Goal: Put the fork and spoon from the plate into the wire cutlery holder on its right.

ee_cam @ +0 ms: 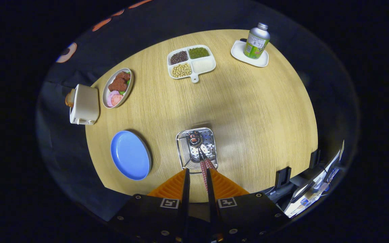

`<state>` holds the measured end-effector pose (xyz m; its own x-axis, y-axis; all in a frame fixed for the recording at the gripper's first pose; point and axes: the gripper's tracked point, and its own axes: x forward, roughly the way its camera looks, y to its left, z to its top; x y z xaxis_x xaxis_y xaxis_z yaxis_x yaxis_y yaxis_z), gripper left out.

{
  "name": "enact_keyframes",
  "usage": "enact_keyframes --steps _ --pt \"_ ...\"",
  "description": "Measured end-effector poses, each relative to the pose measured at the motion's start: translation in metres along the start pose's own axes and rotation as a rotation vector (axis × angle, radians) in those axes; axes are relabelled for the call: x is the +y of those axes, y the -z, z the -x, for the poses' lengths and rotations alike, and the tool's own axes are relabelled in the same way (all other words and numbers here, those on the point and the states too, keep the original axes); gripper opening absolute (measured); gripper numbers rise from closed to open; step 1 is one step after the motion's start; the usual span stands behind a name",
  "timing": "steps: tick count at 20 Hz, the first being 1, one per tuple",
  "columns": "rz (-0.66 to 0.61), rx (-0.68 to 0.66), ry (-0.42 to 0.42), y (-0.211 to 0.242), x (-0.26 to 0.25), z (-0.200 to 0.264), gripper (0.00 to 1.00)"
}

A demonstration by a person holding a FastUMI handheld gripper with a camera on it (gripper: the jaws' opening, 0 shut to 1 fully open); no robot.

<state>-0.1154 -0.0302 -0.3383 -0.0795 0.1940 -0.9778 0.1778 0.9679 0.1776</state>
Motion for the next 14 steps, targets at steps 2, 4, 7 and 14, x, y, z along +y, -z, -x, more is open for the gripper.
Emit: enact_keyframes --steps 2,4,7,14 --pt "0.005 -0.070 -0.028 -0.005 0.007 0.012 0.34" --pt "0.015 -0.154 -0.054 -0.013 0.013 0.023 0.40" --pt "0.065 -0.345 -0.055 -0.032 0.013 0.040 0.55" --pt "0.107 -0.753 0.055 -0.076 -0.003 0.096 0.69"
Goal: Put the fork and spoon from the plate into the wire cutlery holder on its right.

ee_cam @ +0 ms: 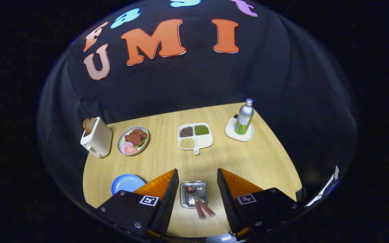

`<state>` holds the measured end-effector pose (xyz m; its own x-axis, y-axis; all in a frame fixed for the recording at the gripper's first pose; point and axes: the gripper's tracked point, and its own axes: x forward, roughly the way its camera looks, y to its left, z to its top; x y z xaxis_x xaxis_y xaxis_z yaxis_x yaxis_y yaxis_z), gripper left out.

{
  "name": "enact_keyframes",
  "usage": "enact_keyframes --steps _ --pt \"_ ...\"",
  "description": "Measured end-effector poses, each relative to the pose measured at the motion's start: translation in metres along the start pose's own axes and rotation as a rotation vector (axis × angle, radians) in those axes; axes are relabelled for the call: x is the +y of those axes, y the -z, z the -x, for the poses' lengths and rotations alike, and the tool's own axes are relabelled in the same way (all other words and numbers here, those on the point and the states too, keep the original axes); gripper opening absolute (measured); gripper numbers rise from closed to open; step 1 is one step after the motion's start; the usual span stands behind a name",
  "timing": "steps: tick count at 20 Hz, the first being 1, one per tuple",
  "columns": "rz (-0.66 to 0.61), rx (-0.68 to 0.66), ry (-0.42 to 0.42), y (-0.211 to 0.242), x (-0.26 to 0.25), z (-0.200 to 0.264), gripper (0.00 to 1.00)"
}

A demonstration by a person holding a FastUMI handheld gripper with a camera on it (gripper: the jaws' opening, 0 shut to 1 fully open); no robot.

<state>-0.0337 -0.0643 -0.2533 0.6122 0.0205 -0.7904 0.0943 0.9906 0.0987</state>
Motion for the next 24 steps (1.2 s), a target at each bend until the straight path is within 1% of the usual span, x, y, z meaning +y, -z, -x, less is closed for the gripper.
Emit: enact_keyframes --steps 3,5,6,8,11,13,16,20,24 --pt "0.041 -0.184 0.013 -0.040 0.001 0.017 0.83" --pt "0.094 -0.331 0.030 -0.078 -0.002 0.033 0.92" --pt "0.121 -0.409 0.038 -0.095 0.001 0.042 0.95" --pt "0.186 -0.537 0.047 -0.120 0.012 0.061 0.96" --pt "0.270 -0.660 0.072 -0.143 0.025 0.080 0.97" --pt "0.289 -0.712 0.063 -0.152 0.039 0.091 0.98" --pt "0.279 -0.757 0.041 -0.159 0.050 0.102 0.99" --pt "0.219 -0.811 0.019 -0.172 0.055 0.117 0.99" --pt "0.164 -0.840 0.015 -0.179 0.057 0.123 0.99"
